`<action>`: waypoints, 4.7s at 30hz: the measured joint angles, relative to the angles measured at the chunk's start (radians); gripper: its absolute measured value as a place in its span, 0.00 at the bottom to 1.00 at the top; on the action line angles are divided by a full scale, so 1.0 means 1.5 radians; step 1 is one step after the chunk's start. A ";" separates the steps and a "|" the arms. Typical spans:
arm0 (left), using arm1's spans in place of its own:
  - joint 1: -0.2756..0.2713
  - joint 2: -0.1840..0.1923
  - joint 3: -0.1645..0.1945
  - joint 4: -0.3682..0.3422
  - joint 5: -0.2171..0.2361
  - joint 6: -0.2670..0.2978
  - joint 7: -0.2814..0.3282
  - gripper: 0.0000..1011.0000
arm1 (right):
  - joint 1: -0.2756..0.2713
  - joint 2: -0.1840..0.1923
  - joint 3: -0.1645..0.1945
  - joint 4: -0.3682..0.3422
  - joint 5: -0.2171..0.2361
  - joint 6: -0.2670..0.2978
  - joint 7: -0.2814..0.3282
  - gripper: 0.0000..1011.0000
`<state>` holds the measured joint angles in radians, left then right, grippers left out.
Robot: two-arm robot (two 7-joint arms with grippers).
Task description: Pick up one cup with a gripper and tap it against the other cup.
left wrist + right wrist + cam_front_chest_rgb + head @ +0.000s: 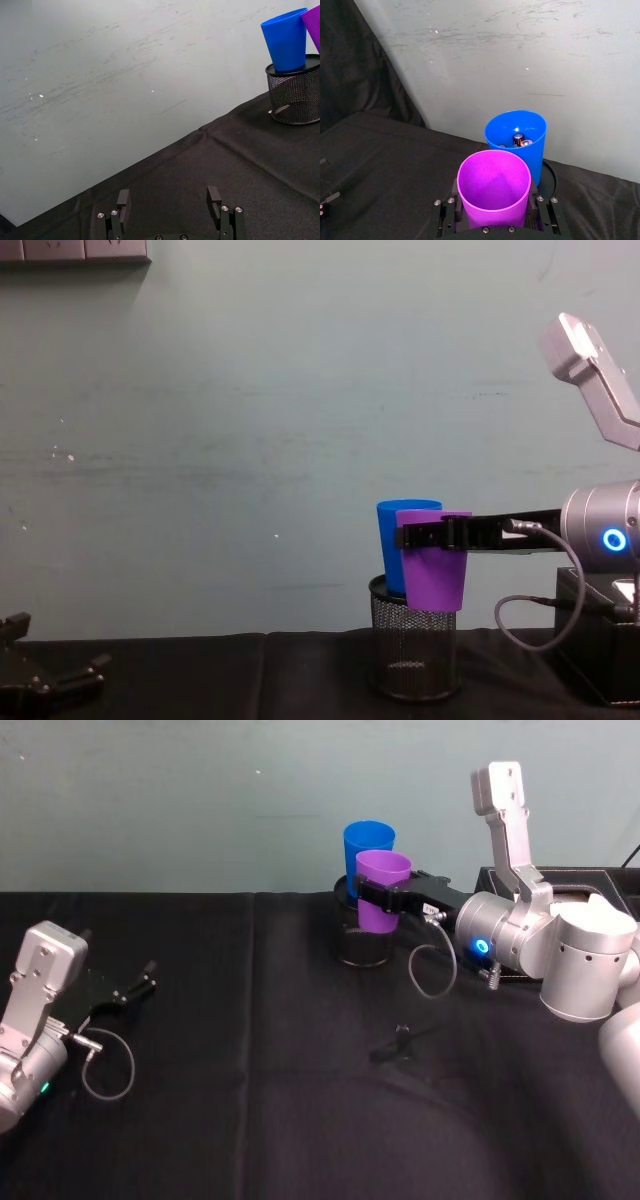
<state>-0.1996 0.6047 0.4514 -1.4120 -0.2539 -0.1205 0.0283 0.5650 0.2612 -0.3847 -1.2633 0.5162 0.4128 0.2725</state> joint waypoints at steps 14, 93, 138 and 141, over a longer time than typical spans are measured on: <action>0.000 0.000 0.000 0.000 0.000 0.000 0.000 0.99 | 0.000 0.000 0.000 0.000 0.000 0.000 0.000 0.72; 0.000 0.000 0.000 0.000 0.000 0.000 0.000 0.99 | 0.000 0.000 0.000 0.000 0.000 0.000 0.000 0.72; 0.000 0.000 0.000 0.000 0.000 0.000 0.000 0.99 | -0.254 0.031 -0.041 -0.167 -0.191 -0.148 -0.091 0.72; 0.000 0.000 0.000 0.000 0.000 0.000 0.000 0.99 | -0.251 0.028 -0.038 -0.164 -0.193 -0.128 -0.086 0.72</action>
<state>-0.1995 0.6047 0.4514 -1.4120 -0.2539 -0.1206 0.0283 0.1884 0.3038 -0.4416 -1.5088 0.2270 0.2206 0.1434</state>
